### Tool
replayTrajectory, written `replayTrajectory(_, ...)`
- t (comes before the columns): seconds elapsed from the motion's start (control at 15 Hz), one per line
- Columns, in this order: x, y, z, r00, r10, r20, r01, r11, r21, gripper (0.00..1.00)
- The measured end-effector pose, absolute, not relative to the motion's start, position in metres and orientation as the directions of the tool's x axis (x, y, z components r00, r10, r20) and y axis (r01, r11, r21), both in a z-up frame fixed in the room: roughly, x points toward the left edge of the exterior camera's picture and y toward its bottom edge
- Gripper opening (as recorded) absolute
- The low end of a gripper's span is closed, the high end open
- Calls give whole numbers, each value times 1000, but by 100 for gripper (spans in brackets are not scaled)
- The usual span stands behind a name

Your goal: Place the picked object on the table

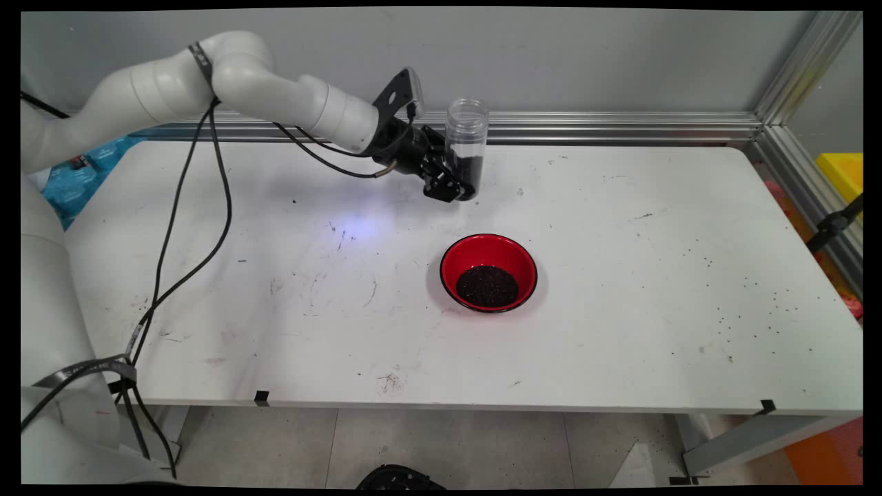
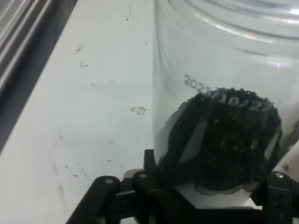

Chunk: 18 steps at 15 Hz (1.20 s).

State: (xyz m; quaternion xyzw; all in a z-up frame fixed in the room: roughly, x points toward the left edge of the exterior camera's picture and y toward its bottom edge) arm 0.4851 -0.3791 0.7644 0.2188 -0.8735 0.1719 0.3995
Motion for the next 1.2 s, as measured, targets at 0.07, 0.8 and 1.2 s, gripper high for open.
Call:
replayTrajectory(0.07,485,-382,760,-573,-257,778,-525,844,-108,0)
replayTrajectory(0.8,469,-406,721,-496,-303,813,-545,838,-20,0)
replayTrajectory(1.2,466,-409,707,-503,-288,815,-536,844,-33,0)
